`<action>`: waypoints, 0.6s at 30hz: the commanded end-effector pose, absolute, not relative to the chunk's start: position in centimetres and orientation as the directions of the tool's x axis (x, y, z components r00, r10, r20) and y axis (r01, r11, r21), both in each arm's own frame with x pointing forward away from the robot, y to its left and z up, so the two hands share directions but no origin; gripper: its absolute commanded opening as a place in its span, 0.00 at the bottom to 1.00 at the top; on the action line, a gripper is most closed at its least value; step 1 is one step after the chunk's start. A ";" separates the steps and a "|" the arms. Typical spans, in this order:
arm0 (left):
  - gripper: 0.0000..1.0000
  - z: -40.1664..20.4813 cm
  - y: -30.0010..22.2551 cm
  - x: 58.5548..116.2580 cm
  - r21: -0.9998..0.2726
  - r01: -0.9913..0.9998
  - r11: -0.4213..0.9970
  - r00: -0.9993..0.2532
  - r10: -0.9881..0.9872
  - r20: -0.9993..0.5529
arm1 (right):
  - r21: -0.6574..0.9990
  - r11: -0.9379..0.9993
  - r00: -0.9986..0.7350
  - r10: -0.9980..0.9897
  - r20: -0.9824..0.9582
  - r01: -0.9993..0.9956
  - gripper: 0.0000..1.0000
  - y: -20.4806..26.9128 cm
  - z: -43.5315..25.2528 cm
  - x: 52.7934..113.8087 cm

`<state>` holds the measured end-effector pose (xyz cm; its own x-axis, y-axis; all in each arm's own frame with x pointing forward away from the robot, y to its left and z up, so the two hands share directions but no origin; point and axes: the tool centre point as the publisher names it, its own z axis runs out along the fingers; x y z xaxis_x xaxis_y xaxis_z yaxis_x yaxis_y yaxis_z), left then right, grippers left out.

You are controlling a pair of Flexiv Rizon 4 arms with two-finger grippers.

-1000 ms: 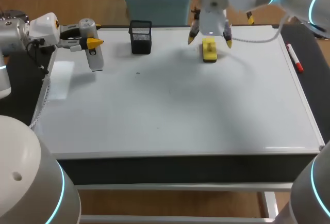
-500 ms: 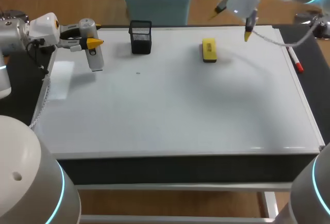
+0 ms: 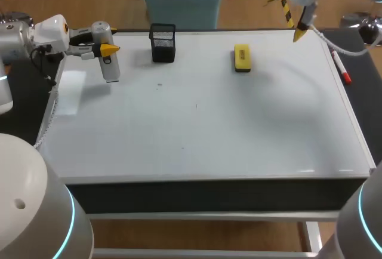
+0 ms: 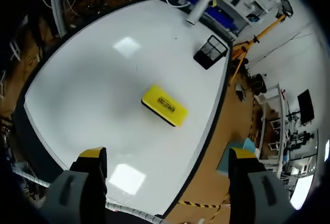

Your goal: Pick up the inspection probe, press it on each red-marked spot on the whiteboard one by one, put down the probe, pick up the eraser, and wipe off all the red marks.

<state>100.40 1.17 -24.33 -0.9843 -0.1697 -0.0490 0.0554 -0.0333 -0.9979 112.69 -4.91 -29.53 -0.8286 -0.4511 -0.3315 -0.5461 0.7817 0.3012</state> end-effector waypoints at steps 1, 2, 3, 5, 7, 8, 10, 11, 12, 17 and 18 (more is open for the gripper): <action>0.00 -24.4 1.2 100.5 -0.998 0.057 -0.036 -0.985 -0.167 -0.050 | 0.315 0.793 -0.844 -0.426 -0.325 -0.522 1.00 -6.5 -27.7 112.3; 0.00 -24.4 1.2 100.5 -0.998 0.057 -0.036 -0.985 -0.167 -0.050 | 0.324 0.794 -0.848 -0.418 -0.326 -0.515 1.00 -6.7 -27.4 112.3; 0.00 -24.4 1.2 100.5 -0.998 0.057 -0.036 -0.985 -0.167 -0.050 | 0.328 0.799 -0.855 -0.408 -0.321 -0.504 1.00 -6.9 -27.0 112.3; 0.00 -24.4 1.2 100.5 -0.998 0.057 -0.036 -0.985 -0.167 -0.050 | 0.347 0.801 -0.864 -0.385 -0.326 -0.488 1.00 -7.4 -26.4 112.2; 0.00 -24.4 1.2 100.5 -0.998 0.057 -0.036 -0.985 -0.167 -0.050 | 0.362 0.805 -0.873 -0.361 -0.329 -0.469 1.00 -7.8 -25.9 112.1; 0.00 -24.4 1.2 100.5 -0.998 0.057 -0.036 -0.985 -0.167 -0.050 | 0.372 0.796 -0.867 -0.358 -0.346 -0.478 1.00 -8.1 -25.7 112.0; 0.00 -24.4 1.2 100.5 -0.998 0.057 -0.036 -0.985 -0.167 -0.050 | 0.384 0.797 -0.873 -0.345 -0.345 -0.467 1.00 -8.3 -25.6 111.9; 0.00 -24.4 1.2 100.5 -0.998 0.057 -0.036 -0.985 -0.167 -0.050 | 0.399 0.790 -0.874 -0.338 -0.349 -0.465 1.00 -8.3 -25.5 111.8; 0.00 -24.4 1.2 100.5 -0.998 0.057 -0.036 -0.985 -0.167 -0.050 | 0.411 0.788 -0.878 -0.329 -0.349 -0.458 1.00 -8.4 -25.4 111.7; 0.00 -24.4 1.2 100.5 -0.998 0.057 -0.036 -0.985 -0.167 -0.050 | 0.426 0.771 -0.864 -0.313 -0.394 -0.474 1.00 -8.6 -25.2 111.5; 0.00 -24.4 1.2 100.5 -0.998 0.057 -0.036 -0.985 -0.167 -0.050 | 0.426 0.771 -0.864 -0.313 -0.394 -0.474 1.00 -8.6 -25.2 111.5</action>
